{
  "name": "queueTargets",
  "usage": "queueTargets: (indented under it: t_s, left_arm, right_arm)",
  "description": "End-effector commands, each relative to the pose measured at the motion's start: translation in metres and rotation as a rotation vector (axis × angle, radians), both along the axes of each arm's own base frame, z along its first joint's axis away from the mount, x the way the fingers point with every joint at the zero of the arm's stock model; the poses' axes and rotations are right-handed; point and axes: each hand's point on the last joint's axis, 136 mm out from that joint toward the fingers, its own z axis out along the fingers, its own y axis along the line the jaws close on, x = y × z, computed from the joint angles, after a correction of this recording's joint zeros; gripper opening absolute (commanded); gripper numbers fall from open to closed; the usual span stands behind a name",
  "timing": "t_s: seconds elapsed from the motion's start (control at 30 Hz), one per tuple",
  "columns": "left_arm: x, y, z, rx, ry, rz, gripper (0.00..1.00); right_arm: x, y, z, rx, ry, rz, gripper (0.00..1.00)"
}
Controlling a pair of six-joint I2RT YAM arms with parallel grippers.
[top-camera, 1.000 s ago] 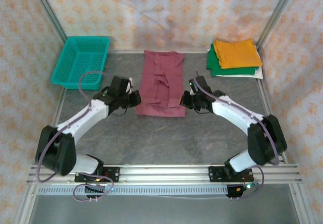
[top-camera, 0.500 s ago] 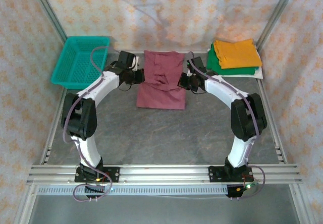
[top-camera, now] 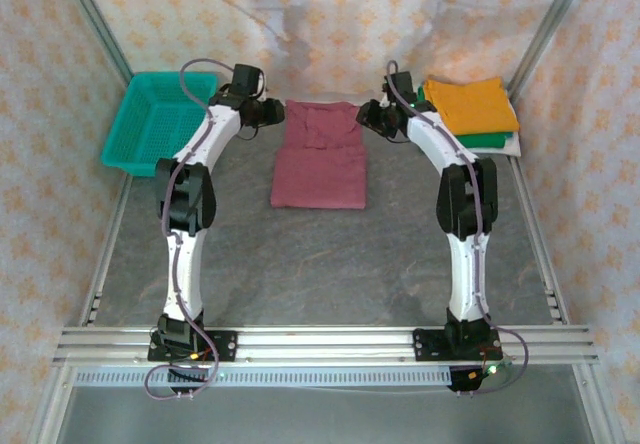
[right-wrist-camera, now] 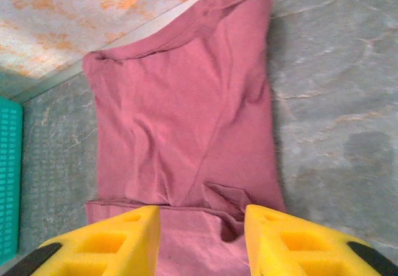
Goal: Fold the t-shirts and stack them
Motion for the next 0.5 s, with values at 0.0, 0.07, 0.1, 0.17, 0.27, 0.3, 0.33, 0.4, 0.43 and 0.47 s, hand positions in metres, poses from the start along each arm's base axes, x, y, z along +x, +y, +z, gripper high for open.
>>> queueTargets:
  t_s: [0.0, 0.07, 0.1, 0.17, 0.27, 0.3, 0.33, 0.4, 0.43, 0.47]
  left_arm:
    - [-0.048, -0.013, 0.037, 0.015, -0.057, 0.004, 0.41]
    - [-0.086, -0.025, 0.027, 0.035, -0.074, -0.021, 0.42]
    - [-0.099, -0.031, 0.020, 0.035, -0.075, -0.037, 0.41]
    - [-0.127, -0.040, -0.012, 0.016, -0.022, -0.056, 0.41]
    - [-0.150, -0.046, -0.042, -0.058, 0.020, -0.069, 0.26]
    - [-0.153, -0.051, -0.047, -0.088, 0.013, -0.086, 0.22]
    - [-0.156, -0.056, -0.051, -0.117, 0.010, -0.107, 0.19]
    - [-0.158, -0.061, -0.062, -0.135, 0.026, -0.127, 0.17]
    - [-0.159, -0.063, -0.068, -0.135, 0.033, -0.135, 0.14]
    - [-0.159, -0.060, -0.078, -0.123, 0.048, -0.128, 0.13]
  right_arm:
    - [-0.048, 0.015, 0.014, 0.032, 0.002, 0.087, 0.37]
    - [-0.083, 0.024, 0.004, 0.059, 0.001, 0.128, 0.32]
    - [-0.098, 0.029, -0.002, 0.072, 0.004, 0.152, 0.30]
    - [-0.128, 0.038, -0.016, 0.096, 0.006, 0.179, 0.30]
    - [-0.153, 0.051, -0.025, 0.200, 0.024, 0.195, 0.22]
    - [-0.156, 0.058, -0.025, 0.238, 0.019, 0.207, 0.16]
    - [-0.159, 0.065, -0.029, 0.263, 0.021, 0.222, 0.12]
    - [-0.161, 0.072, -0.044, 0.261, 0.065, 0.230, 0.07]
    - [-0.160, 0.074, -0.054, 0.250, 0.084, 0.225, 0.05]
    - [-0.158, 0.073, -0.064, 0.235, 0.098, 0.213, 0.05]
